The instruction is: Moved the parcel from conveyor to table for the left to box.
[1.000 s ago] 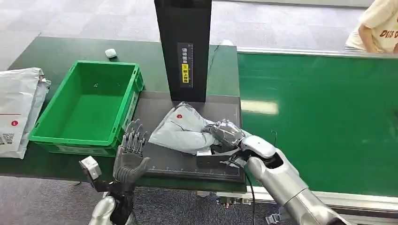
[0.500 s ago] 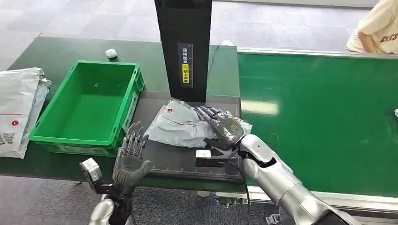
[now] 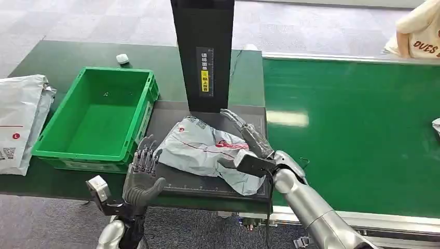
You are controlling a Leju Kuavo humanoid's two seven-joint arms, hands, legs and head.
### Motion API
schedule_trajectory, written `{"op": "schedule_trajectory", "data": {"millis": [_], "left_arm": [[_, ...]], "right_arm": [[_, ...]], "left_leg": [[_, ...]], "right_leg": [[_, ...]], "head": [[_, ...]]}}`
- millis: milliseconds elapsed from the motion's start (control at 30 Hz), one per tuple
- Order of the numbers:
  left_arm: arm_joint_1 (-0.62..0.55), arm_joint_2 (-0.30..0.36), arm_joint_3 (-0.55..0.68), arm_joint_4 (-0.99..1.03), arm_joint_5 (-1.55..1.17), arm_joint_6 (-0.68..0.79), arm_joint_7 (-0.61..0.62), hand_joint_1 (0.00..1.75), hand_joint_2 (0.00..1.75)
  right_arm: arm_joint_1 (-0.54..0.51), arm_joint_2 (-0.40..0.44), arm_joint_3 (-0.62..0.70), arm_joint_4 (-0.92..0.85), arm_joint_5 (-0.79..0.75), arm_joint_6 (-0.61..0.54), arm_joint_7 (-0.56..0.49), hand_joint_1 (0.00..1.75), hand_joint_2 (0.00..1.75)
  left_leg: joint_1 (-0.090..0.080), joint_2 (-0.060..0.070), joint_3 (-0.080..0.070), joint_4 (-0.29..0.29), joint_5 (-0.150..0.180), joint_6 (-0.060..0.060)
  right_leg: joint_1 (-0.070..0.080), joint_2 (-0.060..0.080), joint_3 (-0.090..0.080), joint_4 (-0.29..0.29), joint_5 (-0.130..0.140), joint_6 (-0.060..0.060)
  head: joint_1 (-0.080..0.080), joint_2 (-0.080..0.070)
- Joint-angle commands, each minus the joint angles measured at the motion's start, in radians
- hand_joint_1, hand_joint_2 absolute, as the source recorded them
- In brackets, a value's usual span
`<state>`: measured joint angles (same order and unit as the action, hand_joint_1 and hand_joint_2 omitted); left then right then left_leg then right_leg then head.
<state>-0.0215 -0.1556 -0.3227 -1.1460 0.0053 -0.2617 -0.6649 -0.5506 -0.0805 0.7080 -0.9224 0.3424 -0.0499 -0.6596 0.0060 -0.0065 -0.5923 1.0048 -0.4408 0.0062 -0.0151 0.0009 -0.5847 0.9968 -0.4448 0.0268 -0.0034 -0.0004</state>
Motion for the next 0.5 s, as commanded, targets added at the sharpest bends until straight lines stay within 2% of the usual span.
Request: {"op": "schedule_trajectory", "data": {"millis": [33, 67, 133, 167, 233, 367, 400, 500], "left_arm": [[-0.008, 0.033, -0.014, -0.019, -0.101, 0.104, -0.016, 0.00, 1.75], [-0.010, 0.036, -0.020, -0.026, -0.129, 0.124, -0.019, 0.00, 1.75], [-0.021, 0.031, -0.015, -0.027, -0.144, 0.135, -0.021, 0.00, 1.75], [-0.032, 0.033, -0.022, -0.023, -0.168, 0.144, -0.023, 0.00, 1.75], [-0.081, 0.043, -0.048, 0.008, -0.231, 0.156, -0.026, 0.00, 1.75], [-0.194, 0.044, -0.103, 0.113, -0.390, 0.206, 0.006, 0.00, 1.75], [-0.246, 0.053, -0.161, 0.163, -0.543, 0.286, 0.061, 0.00, 1.75], [-0.393, 0.017, -0.256, 0.337, -0.809, 0.396, 0.190, 0.00, 1.75]], "right_arm": [[0.123, -0.025, -0.277, -0.175, -0.246, 0.032, -0.016, 0.00, 0.00], [0.157, -0.014, -0.336, -0.202, -0.309, 0.036, -0.021, 0.00, 0.00], [0.238, -0.008, -0.416, -0.269, -0.327, 0.014, -0.016, 0.00, 0.00], [0.277, 0.001, -0.454, -0.300, -0.328, 0.013, -0.012, 0.00, 1.75], [0.336, 0.042, -0.529, -0.340, -0.348, 0.035, 0.030, 0.00, 1.75], [0.361, 0.092, -0.579, -0.342, -0.325, 0.074, 0.069, 0.00, 1.75], [0.368, 0.100, -0.587, -0.340, -0.319, 0.085, 0.081, 0.00, 1.75], [0.385, 0.118, -0.595, -0.335, -0.301, 0.121, 0.100, 0.00, 1.75]], "left_leg": [[0.001, -0.002, 0.002, -0.002, 0.000, -0.001], [0.000, -0.003, 0.001, -0.001, 0.000, 0.000], [0.001, -0.003, 0.001, -0.001, 0.000, 0.000], [0.001, -0.005, 0.003, -0.002, 0.000, -0.001], [0.001, -0.007, 0.003, -0.002, 0.000, -0.001], [0.001, -0.005, 0.001, -0.002, -0.001, -0.001], [0.001, -0.005, 0.001, -0.002, 0.000, -0.001], [0.000, -0.007, 0.001, -0.002, 0.001, -0.001]], "right_leg": [[0.001, -0.003, 0.003, -0.001, -0.001, -0.002], [0.001, -0.003, 0.002, -0.001, -0.001, -0.001], [0.001, -0.004, 0.002, -0.001, -0.001, -0.001], [0.001, -0.006, 0.005, -0.002, -0.002, -0.002], [0.001, -0.007, 0.005, -0.003, -0.002, -0.002], [0.001, -0.005, 0.003, -0.002, -0.002, -0.002], [0.001, -0.005, 0.002, -0.002, -0.001, -0.002], [0.001, -0.007, 0.002, -0.002, -0.001, -0.001]], "head": [[0.000, 0.000], [0.000, 0.000], [0.000, 0.000], [0.000, 0.000], [0.000, 0.000], [0.000, 0.000], [0.000, 0.000], [0.000, 0.000]]}}
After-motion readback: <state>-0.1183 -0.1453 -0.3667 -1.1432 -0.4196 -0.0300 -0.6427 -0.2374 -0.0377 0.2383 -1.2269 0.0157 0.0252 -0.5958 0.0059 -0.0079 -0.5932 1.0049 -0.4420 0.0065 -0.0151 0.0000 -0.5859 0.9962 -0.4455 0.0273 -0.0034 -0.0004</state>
